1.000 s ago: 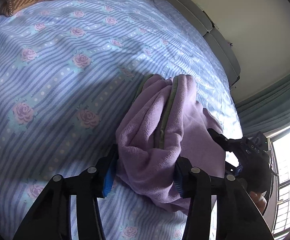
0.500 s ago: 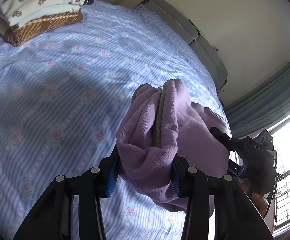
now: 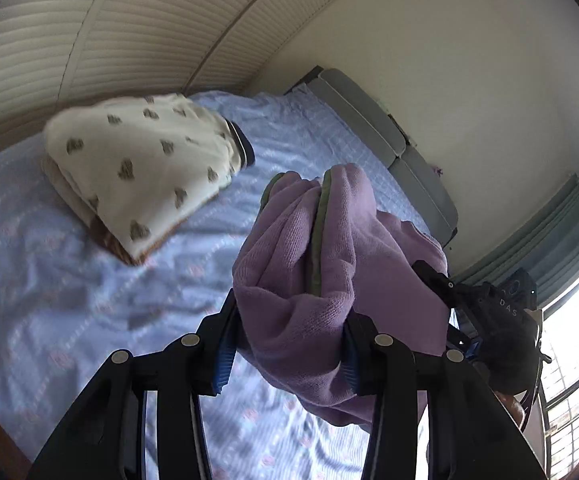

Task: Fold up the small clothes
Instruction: 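Carry the folded sweatshirt with both tools onto the stack of white clothes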

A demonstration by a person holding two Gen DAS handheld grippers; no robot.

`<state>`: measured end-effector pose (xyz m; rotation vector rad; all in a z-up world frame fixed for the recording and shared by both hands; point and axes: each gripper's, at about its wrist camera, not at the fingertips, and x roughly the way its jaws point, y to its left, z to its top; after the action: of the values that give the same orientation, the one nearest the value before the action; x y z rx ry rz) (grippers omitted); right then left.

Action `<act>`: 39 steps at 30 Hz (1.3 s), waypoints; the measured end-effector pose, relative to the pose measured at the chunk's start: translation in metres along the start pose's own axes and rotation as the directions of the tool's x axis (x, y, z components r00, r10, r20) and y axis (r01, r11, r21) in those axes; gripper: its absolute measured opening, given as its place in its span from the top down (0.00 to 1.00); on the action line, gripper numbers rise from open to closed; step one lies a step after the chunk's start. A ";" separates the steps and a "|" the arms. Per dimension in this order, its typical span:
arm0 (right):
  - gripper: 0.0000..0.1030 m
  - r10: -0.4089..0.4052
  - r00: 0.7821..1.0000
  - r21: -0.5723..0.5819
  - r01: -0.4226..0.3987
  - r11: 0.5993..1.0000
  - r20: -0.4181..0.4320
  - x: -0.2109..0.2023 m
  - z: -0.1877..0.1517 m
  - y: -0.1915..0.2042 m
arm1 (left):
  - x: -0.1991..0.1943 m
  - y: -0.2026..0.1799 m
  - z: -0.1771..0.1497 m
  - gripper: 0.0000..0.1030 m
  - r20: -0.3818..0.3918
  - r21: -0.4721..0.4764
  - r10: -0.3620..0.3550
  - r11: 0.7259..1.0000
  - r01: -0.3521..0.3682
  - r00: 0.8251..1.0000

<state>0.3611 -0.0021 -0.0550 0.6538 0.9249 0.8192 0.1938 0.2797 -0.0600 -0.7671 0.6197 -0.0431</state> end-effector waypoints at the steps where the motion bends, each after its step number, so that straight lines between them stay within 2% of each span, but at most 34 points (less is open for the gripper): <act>1: 0.74 0.013 1.000 -0.013 -0.013 1.000 -0.006 0.017 0.006 0.013 | -0.006 0.006 0.018 0.58 0.020 0.010 0.008 1.000 -0.008 1.000; 5: 0.74 0.064 0.998 -0.054 -0.065 0.996 -0.014 0.083 0.028 0.060 | -0.020 0.032 0.085 0.58 0.080 0.045 0.048 0.998 -0.051 0.996; 10: 0.74 0.087 0.996 -0.047 -0.088 0.995 -0.027 0.160 0.054 0.084 | -0.007 0.079 0.148 0.58 0.071 0.048 0.054 0.997 -0.057 0.996; 15: 0.74 0.033 0.996 -0.012 -0.034 0.999 -0.078 0.225 0.055 0.072 | 0.031 0.127 0.167 0.58 0.027 0.019 0.107 0.994 -0.108 0.994; 19: 0.74 -0.060 0.991 0.036 0.065 0.997 -0.119 0.265 0.045 0.038 | 0.064 0.164 0.162 0.57 -0.041 -0.027 0.127 0.991 -0.128 0.991; 21: 0.74 -0.096 0.988 0.040 0.101 0.994 -0.121 0.272 0.039 0.025 | 0.073 0.173 0.159 0.55 -0.039 -0.028 0.116 0.993 -0.117 0.992; 26: 0.71 -0.121 0.988 0.015 0.123 0.992 -0.092 0.271 0.037 0.020 | 0.082 0.175 0.156 0.48 -0.018 0.008 0.117 0.993 -0.117 0.993; 31: 0.57 -0.178 0.979 -0.099 0.169 0.981 -0.097 0.264 0.040 0.037 | 0.074 0.165 0.157 0.37 -0.027 0.037 0.127 0.991 -0.126 0.992; 33: 0.55 -0.213 0.974 -0.140 0.201 0.970 -0.078 0.258 0.041 0.043 | 0.062 0.155 0.156 0.32 0.009 0.068 0.149 0.986 -0.149 0.989; 35: 0.46 -0.249 0.967 -0.173 0.237 0.956 -0.049 0.247 0.041 0.050 | 0.048 0.143 0.152 0.25 0.050 0.093 0.174 0.980 -0.178 0.983; 37: 0.33 -0.279 0.960 -0.203 0.274 0.940 0.004 0.231 0.039 0.060 | 0.034 0.128 0.149 0.25 0.094 0.125 0.201 0.969 -0.212 0.975; 39: 0.31 -0.291 0.955 -0.235 0.295 0.926 0.055 0.216 0.038 0.071 | 0.020 0.109 0.144 0.24 0.152 0.182 0.206 0.956 -0.232 0.967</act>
<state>0.4477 0.2106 -0.0739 0.3002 0.8634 0.6421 0.2679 0.4454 -0.0625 -0.5000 0.5618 0.1476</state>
